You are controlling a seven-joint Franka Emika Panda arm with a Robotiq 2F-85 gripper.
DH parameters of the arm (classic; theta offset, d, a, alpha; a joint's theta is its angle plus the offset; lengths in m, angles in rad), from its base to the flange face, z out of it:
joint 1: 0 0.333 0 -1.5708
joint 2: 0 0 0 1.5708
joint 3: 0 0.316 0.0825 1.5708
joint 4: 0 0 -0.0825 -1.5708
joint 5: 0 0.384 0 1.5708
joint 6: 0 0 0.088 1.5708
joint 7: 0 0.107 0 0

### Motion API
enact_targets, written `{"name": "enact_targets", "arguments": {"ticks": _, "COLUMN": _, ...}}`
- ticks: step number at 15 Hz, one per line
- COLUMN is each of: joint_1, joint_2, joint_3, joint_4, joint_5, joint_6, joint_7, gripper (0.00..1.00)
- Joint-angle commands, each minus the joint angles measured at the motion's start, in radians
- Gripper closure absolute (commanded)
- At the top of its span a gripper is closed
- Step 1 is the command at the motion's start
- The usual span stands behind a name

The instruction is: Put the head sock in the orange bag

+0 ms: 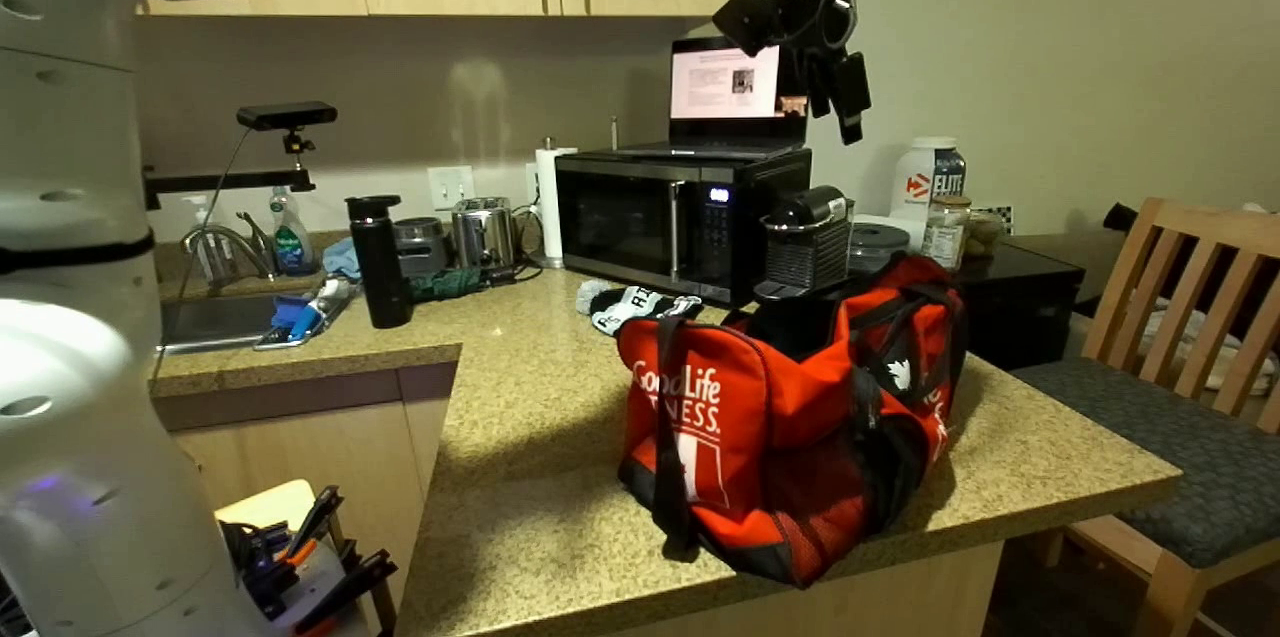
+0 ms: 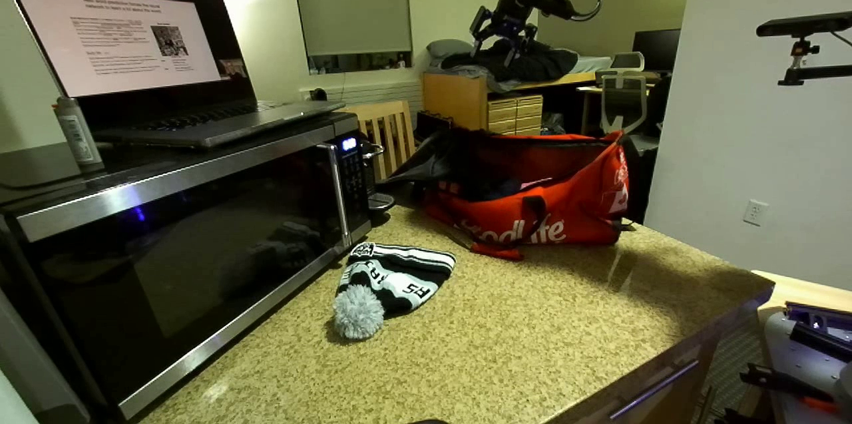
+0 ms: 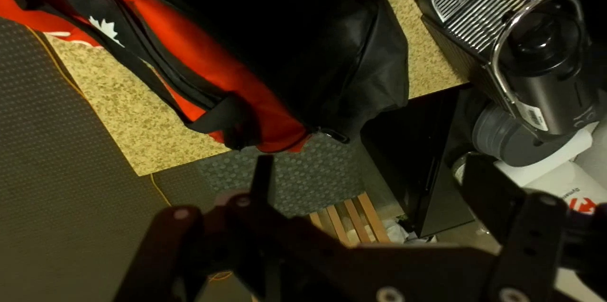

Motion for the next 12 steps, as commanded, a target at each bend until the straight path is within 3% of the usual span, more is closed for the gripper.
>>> {"name": "enact_targets", "arguments": {"ticks": 1, "joint_1": 0.003, "joint_2": -0.053, "joint_3": 0.04, "joint_4": -0.046, "joint_5": 0.035, "joint_6": -0.026, "joint_7": -0.056, "gripper": 0.0}}
{"name": "enact_targets", "arguments": {"ticks": 12, "joint_1": 0.009, "joint_2": -0.043, "joint_3": 0.117, "joint_4": -0.036, "joint_5": 0.15, "joint_6": -0.139, "joint_7": -0.346, "gripper": 0.0}}
